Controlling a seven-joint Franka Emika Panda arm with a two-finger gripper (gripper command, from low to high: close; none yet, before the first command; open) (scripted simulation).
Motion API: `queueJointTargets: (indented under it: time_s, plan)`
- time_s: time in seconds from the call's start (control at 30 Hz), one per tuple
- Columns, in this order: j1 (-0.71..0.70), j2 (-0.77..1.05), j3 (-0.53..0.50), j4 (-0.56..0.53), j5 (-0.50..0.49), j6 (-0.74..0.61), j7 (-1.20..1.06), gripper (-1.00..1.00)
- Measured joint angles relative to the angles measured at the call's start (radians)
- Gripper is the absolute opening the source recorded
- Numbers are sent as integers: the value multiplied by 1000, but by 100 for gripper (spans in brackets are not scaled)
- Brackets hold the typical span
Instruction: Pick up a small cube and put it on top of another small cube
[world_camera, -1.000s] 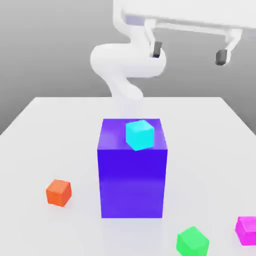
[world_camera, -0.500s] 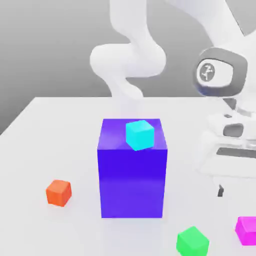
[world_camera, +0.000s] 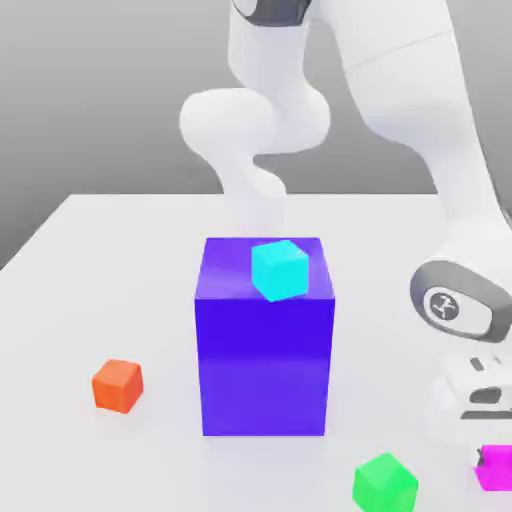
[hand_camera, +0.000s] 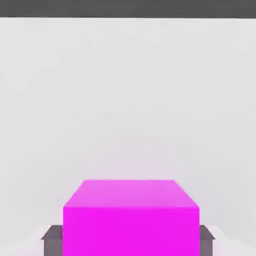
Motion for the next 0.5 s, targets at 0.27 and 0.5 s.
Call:
queueJointTargets:
  time_s: [0.27,0.5]
  plan:
    - [-91,-181,78,-58,159,-109,-17,-100]
    - [-162,-313,-5,-122,315,-142,265,-100]
